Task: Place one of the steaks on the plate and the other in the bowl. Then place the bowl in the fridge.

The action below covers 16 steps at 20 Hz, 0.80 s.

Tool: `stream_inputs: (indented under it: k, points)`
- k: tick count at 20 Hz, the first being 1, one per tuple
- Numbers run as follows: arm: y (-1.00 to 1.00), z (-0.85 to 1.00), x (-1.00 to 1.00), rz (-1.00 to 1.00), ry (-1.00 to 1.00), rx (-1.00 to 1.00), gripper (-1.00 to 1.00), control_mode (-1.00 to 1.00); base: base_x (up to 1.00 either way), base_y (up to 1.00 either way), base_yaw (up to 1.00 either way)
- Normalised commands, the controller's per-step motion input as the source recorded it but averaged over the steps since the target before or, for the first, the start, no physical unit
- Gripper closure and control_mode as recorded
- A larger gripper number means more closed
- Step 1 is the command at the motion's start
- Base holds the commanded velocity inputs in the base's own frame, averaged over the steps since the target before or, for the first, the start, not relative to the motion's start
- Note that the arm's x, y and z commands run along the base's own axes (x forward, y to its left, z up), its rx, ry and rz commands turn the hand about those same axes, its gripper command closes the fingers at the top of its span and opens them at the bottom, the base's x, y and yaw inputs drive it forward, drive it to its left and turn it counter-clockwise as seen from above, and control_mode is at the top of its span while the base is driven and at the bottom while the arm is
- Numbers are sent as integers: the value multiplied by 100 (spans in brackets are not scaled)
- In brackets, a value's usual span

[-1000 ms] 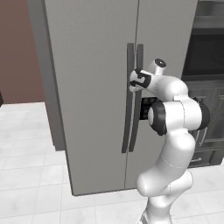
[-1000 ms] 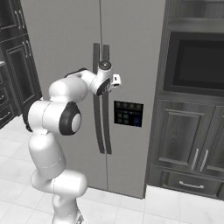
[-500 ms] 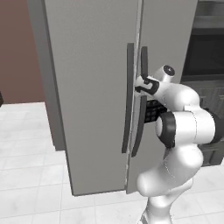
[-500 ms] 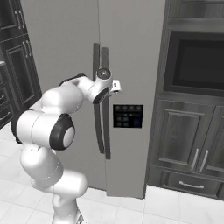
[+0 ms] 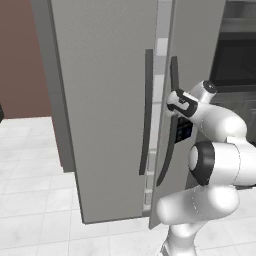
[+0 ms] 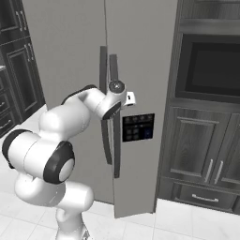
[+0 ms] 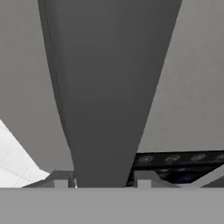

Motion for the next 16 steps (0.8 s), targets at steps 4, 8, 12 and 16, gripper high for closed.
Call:
stream_inputs:
  k: [4, 8, 12, 16]
  points:
    - [-73, 7, -33, 0, 0, 0, 100, -100, 0, 0, 0]
    - [-89, 0, -41, 0, 0, 2, 100, -100, 0, 0, 0]
    - [-64, 2, -22, 0, 0, 1, 100, -100, 0, 0, 0]
    - [-3, 0, -6, 0, -1, 0, -100, -100, 0, 0, 0]
